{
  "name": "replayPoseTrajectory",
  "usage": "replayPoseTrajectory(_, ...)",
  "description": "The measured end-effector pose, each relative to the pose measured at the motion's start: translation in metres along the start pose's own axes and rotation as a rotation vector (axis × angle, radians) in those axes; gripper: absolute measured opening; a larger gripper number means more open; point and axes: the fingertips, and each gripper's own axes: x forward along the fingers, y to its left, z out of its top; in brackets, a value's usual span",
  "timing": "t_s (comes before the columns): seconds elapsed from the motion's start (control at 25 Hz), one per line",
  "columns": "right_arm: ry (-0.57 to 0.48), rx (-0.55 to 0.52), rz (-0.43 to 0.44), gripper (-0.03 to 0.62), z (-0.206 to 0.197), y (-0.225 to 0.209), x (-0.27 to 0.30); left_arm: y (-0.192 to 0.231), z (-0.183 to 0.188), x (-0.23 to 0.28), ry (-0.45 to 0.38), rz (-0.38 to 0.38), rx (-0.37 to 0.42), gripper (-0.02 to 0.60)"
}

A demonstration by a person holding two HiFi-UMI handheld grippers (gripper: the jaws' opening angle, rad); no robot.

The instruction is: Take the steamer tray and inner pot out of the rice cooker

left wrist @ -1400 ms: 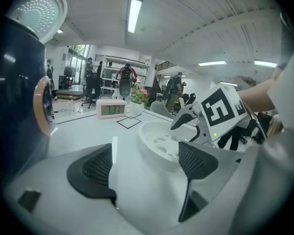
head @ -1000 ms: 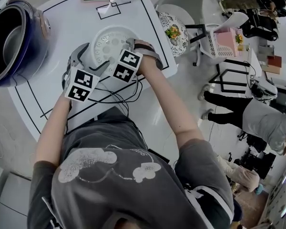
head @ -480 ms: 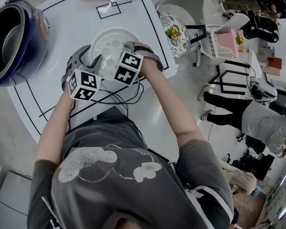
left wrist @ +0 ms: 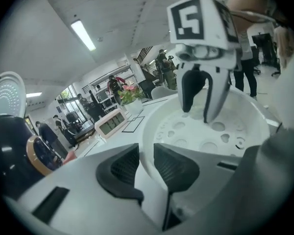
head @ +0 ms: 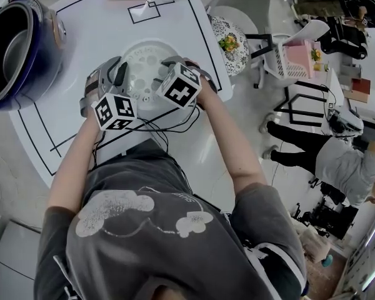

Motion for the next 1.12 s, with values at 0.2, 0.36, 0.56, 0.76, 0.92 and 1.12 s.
replayPoseTrajectory(0.2,-0.079,0.075,-0.014,0.175,0.007,-0.019,-0.018,-0.001,-0.002,0.000,-0.002,-0.006,0.030,0.089)
replayPoseTrajectory(0.36,-0.138,0.097,-0.015,0.169,0.017,-0.019,-0.027,0.000,-0.002,0.001,0.000,-0.002,-0.034,0.089)
replayPoseTrajectory(0.56,-0.331,0.166,-0.046,0.116,0.048,-0.024,-0.062,0.005,0.008,0.000,-0.028,-0.024,-0.187,0.091)
replayPoseTrajectory(0.76,-0.553,0.234,-0.111,0.053,0.080,-0.034,-0.116,0.024,0.027,-0.013,-0.099,-0.006,-0.262,0.097)
replayPoseTrajectory(0.92,-0.686,0.200,-0.178,0.034,0.106,-0.030,-0.150,0.051,0.041,-0.031,-0.152,0.040,-0.309,0.097)
replayPoseTrajectory(1.12,-0.913,0.198,-0.213,0.028,0.147,-0.022,-0.191,0.094,0.061,-0.070,-0.252,0.128,-0.375,0.074)
